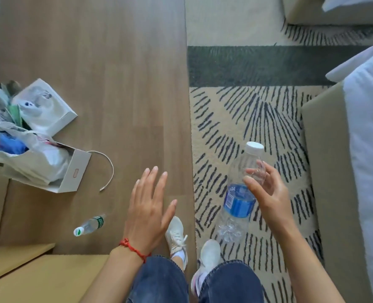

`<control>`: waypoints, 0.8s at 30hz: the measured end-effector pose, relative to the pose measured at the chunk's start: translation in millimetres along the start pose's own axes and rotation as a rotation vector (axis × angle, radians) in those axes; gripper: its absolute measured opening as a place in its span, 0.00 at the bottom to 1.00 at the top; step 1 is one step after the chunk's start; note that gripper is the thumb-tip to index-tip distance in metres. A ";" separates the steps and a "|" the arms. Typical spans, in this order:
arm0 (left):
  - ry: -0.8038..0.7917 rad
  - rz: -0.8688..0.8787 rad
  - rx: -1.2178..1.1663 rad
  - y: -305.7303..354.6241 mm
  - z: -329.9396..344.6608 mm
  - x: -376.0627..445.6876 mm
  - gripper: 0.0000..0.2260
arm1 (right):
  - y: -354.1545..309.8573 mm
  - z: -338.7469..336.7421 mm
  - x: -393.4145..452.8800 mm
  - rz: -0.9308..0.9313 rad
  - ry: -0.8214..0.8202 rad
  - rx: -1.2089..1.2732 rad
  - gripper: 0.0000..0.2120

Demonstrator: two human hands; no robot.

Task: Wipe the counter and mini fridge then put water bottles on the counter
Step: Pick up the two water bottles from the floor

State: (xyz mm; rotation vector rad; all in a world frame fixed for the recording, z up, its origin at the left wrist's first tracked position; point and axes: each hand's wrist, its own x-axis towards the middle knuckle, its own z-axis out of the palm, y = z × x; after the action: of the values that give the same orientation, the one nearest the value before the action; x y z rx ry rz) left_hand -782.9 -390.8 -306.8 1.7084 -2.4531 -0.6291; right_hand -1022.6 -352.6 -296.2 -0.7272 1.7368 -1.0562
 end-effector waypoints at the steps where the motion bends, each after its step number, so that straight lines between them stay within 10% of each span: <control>1: 0.022 -0.025 -0.012 -2.4 -7.3 7.9 0.25 | -10.7 2.6 11.4 -0.012 -0.015 -0.006 0.23; 24: 0.456 -0.743 -0.113 -21.1 -57.3 70.8 0.25 | -139.7 129.6 185.9 -0.166 -0.809 -0.288 0.27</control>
State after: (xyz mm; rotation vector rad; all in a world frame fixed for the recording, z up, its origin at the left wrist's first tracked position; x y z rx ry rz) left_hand -773.5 -477.8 -273.9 2.3750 -1.4301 -0.3478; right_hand -971.0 -612.7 -272.0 -1.2848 1.1322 -0.4888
